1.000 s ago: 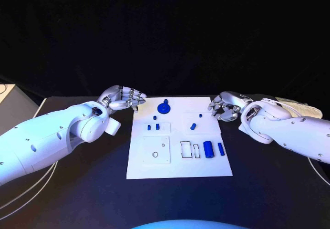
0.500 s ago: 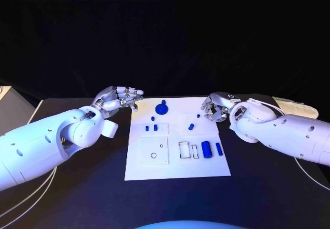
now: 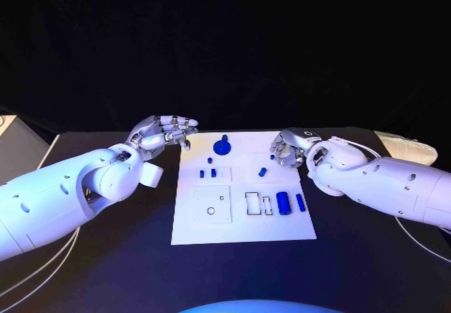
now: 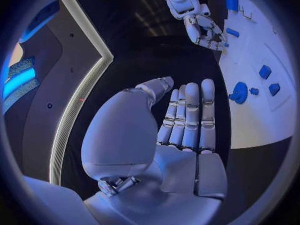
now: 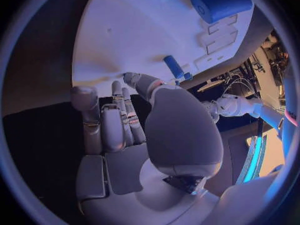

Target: Assemble the parts on the task board

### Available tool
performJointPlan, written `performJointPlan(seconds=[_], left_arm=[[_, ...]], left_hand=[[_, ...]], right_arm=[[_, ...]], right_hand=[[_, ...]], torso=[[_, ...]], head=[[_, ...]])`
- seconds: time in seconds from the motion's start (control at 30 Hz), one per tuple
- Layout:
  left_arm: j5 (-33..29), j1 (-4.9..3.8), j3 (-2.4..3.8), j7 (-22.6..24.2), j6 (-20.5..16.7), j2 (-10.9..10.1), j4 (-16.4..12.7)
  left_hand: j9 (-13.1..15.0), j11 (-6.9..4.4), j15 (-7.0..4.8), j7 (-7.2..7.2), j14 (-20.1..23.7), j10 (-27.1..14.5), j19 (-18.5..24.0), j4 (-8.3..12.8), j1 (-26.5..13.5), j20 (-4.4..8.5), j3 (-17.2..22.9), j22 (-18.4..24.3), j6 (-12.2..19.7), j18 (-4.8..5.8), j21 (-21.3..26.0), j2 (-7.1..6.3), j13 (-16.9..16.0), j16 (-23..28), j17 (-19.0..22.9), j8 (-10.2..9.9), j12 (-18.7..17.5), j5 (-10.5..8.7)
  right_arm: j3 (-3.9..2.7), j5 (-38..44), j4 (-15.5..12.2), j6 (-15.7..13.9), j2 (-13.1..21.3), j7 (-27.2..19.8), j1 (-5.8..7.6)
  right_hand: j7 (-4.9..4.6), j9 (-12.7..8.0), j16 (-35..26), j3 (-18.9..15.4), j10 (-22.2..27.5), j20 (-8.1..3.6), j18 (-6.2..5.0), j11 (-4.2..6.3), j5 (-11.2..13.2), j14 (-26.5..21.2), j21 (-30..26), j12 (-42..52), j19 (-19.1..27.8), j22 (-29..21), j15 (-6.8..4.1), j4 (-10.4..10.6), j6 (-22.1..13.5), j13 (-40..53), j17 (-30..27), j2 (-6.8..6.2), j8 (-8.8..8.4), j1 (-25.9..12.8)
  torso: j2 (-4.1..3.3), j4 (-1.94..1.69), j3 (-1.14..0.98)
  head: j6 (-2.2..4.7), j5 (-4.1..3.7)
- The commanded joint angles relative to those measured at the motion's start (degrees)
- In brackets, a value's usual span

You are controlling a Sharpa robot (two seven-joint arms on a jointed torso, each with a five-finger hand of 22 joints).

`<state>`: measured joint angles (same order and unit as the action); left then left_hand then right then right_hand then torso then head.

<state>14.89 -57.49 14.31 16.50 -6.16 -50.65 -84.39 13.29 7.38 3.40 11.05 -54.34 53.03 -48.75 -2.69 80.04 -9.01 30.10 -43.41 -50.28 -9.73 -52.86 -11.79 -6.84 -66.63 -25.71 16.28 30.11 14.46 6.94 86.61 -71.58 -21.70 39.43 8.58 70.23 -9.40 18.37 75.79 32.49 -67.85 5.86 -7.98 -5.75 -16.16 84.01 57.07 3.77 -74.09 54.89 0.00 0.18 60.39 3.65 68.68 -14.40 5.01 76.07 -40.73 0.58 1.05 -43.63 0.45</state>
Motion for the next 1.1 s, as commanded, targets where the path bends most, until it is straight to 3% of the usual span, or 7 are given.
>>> performJointPlan(seconds=[0.03,0.73,1.1], left_arm=[[-0.75,0.05,0.09,1.17,0.3,0.03,-0.21],[-2.08,0.11,0.2,1.07,-0.02,0.09,-0.29],[-2.11,0.15,0.2,0.96,-0.05,-0.06,-0.35]], left_hand=[[-0.06,0.06,0.03,0.02,-0.41,-0.36,-0.43,0.02,0.09,0.03,-0.37,0.09,0.26,-0.86,0.28,0.24,0.07,0.4,0.07,-0.24,-0.04,-0.05],[-0.27,0.35,0.22,0.33,-0.46,-1.11,-0.85,0.04,0.27,-0.03,-0.78,0.45,1.09,-0.81,0.68,0.19,0.29,0.48,0.23,-0.65,-0.29,-0.04],[-0.28,0.36,0.22,0.33,-0.46,-1.16,-0.87,0.06,0.32,-0.04,-0.8,0.47,1.12,-0.82,0.71,0.18,0.3,0.48,0.24,-0.66,-0.29,-0.04]], right_arm=[[0.02,0.83,0.18,0.62,-0.37,0.03,-0.1],[0.3,2.0,1.59,2.67,-2.22,0.93,-1.02],[0.51,4.08,1.94,5.12,-2.73,2.45,-1.46]], right_hand=[[-0.41,0.05,0.3,-0.08,0.41,0.23,0.39,-0.02,0.2,2.84,-0.3,-0.29,-0.17,-0.17,0.59,0.38,-0.03,0.0,0.08,-0.07,-0.37,-0.61],[0.65,1.19,1.35,0.87,-2.11,-0.08,0.54,0.9,0.09,2.52,1.04,0.46,-0.64,1.49,0.01,0.58,2.09,0.53,0.21,0.99,1.25,0.2],[1.23,1.97,1.85,1.63,-3.37,-0.45,0.71,1.41,1.73,2.41,1.89,0.47,-0.88,2.57,-0.4,0.34,3.35,0.71,0.29,1.54,2.37,0.73]], torso=[[0.04,0.03,-0.02],[0.05,-0.04,0.06],[0.05,0.07,-0.03]], head=[[-0.08,0.05],[-0.66,0.37],[-1.12,0.4]])
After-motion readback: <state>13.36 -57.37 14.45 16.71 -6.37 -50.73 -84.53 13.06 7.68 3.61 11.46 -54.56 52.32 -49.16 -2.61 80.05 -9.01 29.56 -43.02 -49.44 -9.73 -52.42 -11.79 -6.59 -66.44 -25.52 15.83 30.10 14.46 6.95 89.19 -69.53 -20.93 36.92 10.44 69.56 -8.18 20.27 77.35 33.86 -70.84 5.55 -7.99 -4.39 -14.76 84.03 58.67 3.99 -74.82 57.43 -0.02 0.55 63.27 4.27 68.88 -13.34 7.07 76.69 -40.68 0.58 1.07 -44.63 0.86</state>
